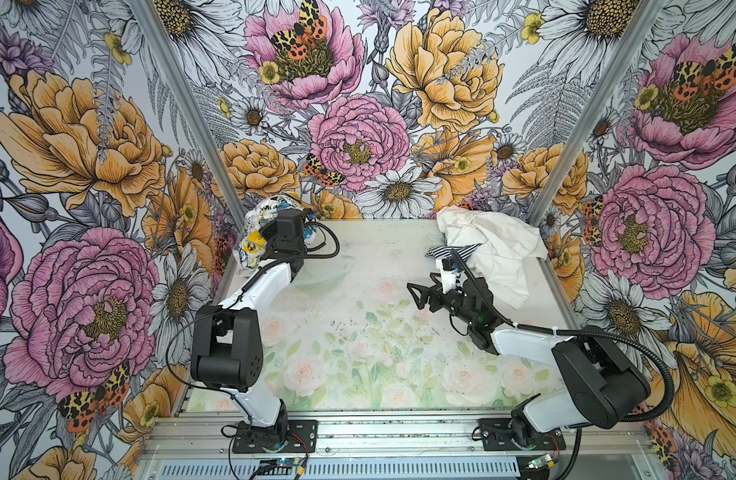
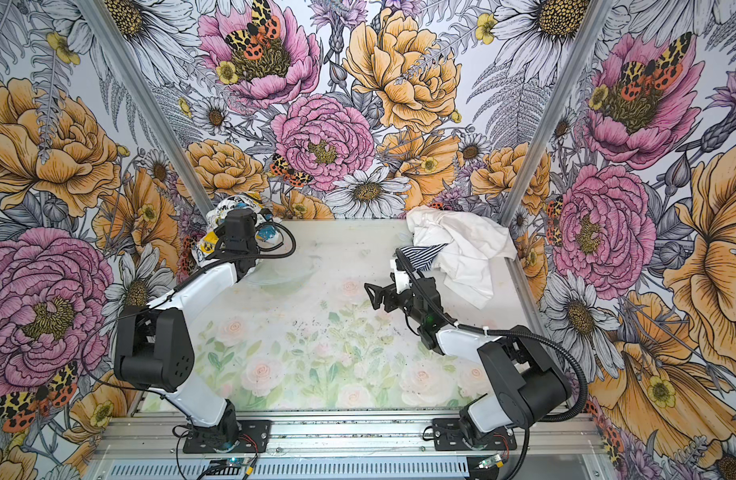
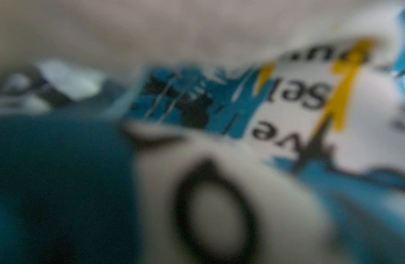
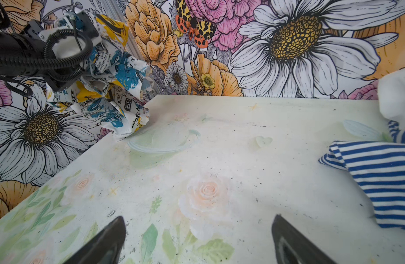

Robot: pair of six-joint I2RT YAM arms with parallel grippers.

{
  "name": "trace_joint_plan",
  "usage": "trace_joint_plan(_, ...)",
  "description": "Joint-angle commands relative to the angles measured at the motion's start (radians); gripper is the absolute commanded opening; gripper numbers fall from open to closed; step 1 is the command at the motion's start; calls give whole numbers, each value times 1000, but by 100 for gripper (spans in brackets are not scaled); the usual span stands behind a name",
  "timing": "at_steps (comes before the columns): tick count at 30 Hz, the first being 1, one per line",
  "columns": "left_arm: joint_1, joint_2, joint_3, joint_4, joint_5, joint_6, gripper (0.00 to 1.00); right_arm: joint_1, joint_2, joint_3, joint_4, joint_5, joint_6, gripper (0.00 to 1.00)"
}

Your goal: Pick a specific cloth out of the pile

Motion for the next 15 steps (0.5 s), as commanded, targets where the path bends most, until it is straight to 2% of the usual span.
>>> trace_joint_plan(1, -16, 66, -35, 217, -119, 299, 0, -4, -25, 13, 14, 7, 3, 99)
trace_joint_plan(5, -50, 206, -46, 386, -145, 415, 0, -5, -33, 12, 9, 10, 2, 100)
trace_joint_plan(8, -84, 288, -12, 392, -145, 347, 0, -6, -42, 11, 5, 12, 1, 100)
trace_joint_plan(10, -108, 300, 7, 247, -95, 211, 0, -7, -43, 12, 4, 11, 1, 99)
trace_joint_plan(11, -113, 299, 26, 159, -60, 113, 0, -7, -42, 12, 4, 11, 1, 99)
trace_joint_plan(12, -116, 290, 59, 33, 1, -42, 0, -6, -42, 12, 5, 12, -1, 100)
trace_joint_plan(13, -111, 271, 88, -97, 113, -193, 0, -8, -40, 12, 5, 12, 0, 100)
trace_joint_plan(15, -93, 228, 101, -190, 327, -390, 0, -9, -35, 13, 5, 12, 0, 100)
